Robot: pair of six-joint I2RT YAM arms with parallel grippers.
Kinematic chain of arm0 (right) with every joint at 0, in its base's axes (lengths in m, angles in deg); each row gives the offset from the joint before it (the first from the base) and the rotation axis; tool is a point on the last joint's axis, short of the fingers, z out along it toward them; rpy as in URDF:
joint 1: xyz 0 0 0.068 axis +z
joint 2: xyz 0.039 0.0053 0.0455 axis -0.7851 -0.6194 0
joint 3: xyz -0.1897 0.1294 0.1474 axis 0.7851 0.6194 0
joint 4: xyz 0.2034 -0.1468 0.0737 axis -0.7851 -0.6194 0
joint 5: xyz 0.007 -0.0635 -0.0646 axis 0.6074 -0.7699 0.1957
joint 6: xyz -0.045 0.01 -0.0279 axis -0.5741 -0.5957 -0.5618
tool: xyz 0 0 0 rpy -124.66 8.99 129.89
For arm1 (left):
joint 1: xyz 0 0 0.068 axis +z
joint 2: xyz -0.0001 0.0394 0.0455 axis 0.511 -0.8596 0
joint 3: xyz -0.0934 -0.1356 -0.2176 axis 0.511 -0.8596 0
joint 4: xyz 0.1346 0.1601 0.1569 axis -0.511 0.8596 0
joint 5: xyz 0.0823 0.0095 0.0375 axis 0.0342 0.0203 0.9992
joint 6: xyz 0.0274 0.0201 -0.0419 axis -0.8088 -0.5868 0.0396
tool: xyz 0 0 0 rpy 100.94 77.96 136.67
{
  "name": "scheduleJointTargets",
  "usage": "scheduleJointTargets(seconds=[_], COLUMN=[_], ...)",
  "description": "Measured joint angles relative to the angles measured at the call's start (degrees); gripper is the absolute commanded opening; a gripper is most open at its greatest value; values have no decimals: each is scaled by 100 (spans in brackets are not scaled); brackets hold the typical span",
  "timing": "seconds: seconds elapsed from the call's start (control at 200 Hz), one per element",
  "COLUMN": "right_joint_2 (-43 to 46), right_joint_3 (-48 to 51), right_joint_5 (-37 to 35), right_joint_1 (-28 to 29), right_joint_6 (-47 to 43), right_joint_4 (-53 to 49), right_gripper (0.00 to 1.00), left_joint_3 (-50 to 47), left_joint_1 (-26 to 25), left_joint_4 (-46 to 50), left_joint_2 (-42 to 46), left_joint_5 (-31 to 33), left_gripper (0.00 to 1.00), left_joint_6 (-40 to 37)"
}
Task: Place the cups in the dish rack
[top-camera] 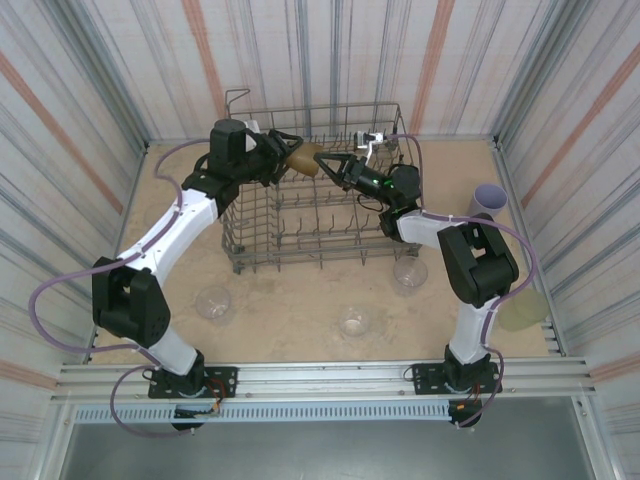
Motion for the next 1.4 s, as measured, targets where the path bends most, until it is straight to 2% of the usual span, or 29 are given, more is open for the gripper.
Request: scheduleJointTargets(seconds=[0.12, 0.271, 0.391, 0.561, 0.661, 0.786, 0.997, 1.117, 1.403], right_joint_2=[0, 0, 0, 0, 22, 267, 1237, 1576, 1755], right_joint_3=[0, 0, 0, 0, 0, 0, -131, -297, -319], right_joint_5=[-33, -83, -90, -149, -153, -142, -146, -175, -271], right_joint_1=[4, 37, 42, 44, 48, 48, 22, -33, -160], right_joint_6=[15, 20, 24, 116, 118, -129, -1340, -1825, -2374], right_joint_4=[31, 24, -2, -151, -404, -1196, -3366, -4234, -5547], right_gripper=[0, 0, 9, 34, 40, 48, 61, 63, 67], left_joint_3=[-15, -70, -94, -144, -142, -74, 68, 203, 756], left_joint_1=[0, 0, 0, -50, -96, -101, -101, -101, -72], left_joint_4=[-63, -63, -68, -15, 103, 308, 391, 461, 660], left_joint_2=[22, 83, 94, 98, 98, 98, 98, 96, -31], left_joint_5=[22, 96, 138, 125, 98, 111, 197, 201, 358], left_gripper=[56, 35, 23, 11, 6, 0, 0, 0, 0], left_joint_6=[15, -4, -15, -157, -295, -487, -623, -656, -925])
